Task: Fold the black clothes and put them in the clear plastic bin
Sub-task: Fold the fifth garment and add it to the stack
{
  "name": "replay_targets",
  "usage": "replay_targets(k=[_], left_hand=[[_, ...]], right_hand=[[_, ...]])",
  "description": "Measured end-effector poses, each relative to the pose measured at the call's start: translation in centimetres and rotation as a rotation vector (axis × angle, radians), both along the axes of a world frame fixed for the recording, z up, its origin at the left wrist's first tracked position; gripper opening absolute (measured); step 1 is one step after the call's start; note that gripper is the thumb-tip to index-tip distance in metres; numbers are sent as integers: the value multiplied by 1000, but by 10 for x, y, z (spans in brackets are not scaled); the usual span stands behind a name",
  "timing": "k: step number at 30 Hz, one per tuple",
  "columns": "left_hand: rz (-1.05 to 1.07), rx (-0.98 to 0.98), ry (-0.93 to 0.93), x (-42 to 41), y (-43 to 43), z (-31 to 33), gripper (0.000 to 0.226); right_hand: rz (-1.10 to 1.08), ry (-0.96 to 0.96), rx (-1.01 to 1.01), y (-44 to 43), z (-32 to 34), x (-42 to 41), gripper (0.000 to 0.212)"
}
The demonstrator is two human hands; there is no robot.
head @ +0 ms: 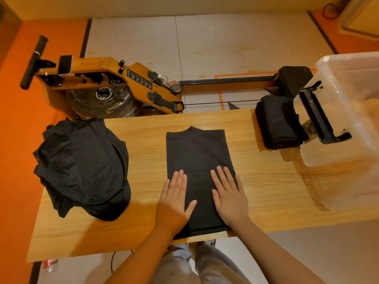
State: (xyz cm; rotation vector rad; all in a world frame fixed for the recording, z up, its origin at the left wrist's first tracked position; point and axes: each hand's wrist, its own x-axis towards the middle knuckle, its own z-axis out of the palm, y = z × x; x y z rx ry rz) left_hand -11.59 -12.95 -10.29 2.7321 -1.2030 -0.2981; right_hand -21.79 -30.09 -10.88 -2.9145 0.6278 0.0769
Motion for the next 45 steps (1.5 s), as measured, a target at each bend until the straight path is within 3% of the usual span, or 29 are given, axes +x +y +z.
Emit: replay_targets(k=[5, 10, 14, 22, 27, 31, 40, 45], left_hand=[[82, -75, -25, 11, -3, 8, 67], [71, -2, -49, 51, -54, 11, 61], [-58, 59, -72, 83, -58, -2, 60], [94, 33, -41, 89, -52, 4, 65], [-42, 92, -35, 109, -89, 15, 68], [-76, 134, -31, 133, -88, 6, 68], [180, 124, 18, 145, -75, 7, 65], [123, -37, -16, 94, -64, 20, 71]], right_hand=[[-116, -85, 18, -2, 17, 15, 56], [137, -52, 114, 0, 18, 82, 54], [190, 5, 68, -24, 3, 107, 55], [-81, 11, -7, -57, 12, 96, 61], [201, -44, 114, -48, 17, 140, 56], [257, 4, 50, -71, 6, 150, 55], [-15, 96, 12, -121, 15, 135, 63], [52, -61, 55, -92, 42, 112, 59]])
